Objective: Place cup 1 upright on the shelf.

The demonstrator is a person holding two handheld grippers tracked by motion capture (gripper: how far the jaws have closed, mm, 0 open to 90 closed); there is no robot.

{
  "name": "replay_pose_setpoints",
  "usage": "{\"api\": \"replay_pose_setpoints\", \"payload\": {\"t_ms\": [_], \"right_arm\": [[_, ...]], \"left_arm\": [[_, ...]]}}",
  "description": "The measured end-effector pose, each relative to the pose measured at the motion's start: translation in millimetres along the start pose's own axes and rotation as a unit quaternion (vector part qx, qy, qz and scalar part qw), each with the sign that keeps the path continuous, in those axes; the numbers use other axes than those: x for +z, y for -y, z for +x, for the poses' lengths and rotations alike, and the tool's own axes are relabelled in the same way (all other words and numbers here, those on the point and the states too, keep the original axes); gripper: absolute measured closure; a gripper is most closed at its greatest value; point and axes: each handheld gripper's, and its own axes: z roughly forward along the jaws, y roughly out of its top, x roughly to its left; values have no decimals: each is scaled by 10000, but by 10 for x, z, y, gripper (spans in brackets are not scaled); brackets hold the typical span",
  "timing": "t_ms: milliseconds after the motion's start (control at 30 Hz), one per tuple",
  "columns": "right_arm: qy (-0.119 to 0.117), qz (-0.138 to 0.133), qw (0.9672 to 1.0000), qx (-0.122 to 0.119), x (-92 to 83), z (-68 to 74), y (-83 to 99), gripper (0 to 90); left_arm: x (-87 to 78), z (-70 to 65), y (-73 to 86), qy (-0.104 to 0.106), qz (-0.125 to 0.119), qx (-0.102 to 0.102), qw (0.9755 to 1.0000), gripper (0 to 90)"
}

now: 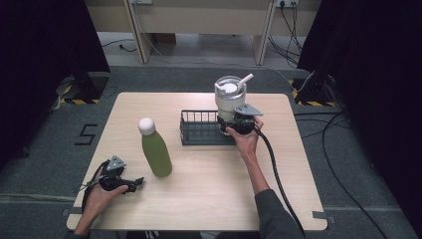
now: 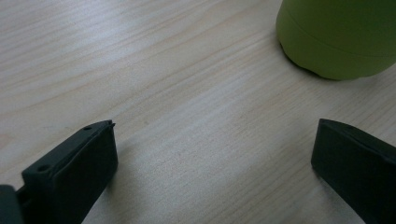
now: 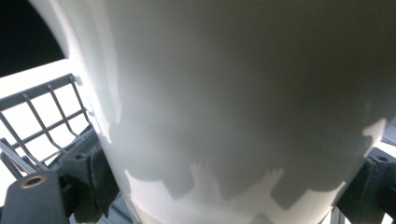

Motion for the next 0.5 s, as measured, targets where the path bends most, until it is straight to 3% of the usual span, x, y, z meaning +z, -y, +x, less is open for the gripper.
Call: {"api": "replay_pose_setpoints", "payload": {"t_ms": [500], "right_arm": [[4, -1, 9999, 120, -25, -3, 58, 108]], "left_arm": [[0, -1, 0, -2, 0, 1, 10000, 0]]}}
